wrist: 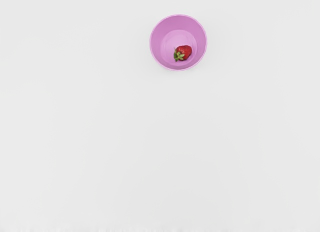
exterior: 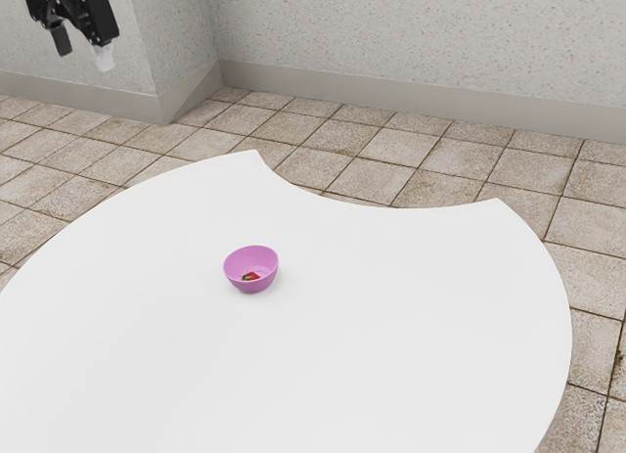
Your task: Take strawberry from the bowl
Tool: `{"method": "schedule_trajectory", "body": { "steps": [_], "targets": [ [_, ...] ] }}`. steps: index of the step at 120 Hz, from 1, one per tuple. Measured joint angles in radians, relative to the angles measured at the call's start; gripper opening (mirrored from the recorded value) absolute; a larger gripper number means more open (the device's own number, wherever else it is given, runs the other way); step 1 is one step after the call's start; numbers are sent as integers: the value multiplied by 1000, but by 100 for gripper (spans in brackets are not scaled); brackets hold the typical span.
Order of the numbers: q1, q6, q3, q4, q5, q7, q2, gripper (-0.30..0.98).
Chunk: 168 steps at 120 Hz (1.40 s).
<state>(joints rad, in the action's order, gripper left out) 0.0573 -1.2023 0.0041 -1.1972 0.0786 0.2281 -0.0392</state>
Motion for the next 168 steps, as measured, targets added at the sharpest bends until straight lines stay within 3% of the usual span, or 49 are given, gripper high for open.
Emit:
{"method": "schedule_trajectory", "body": {
  "steps": [10, 20, 29, 42, 55, 69, 87, 114, 168],
  "targets": [
    [19, -45, -6, -104, 1, -20, 0, 69],
    [38, -201, -36, -469, -18, -46, -79, 69],
    [32, -293, -46, -572, -31, -67, -51, 69],
    [28, -395, -68, -583, -41, -94, 27, 69],
    [94, -512, -161, -579, -41, -116, 127, 69],
    [114, -605, -175, -471, -4, -128, 351, 69],
    [108, -698, -174, -391, 39, -120, 487, 69],
    [116, -783, -147, -373, 50, -80, 556, 69],
    [107, -843, -139, -340, -44, 230, 625, 69]
  ]
}}
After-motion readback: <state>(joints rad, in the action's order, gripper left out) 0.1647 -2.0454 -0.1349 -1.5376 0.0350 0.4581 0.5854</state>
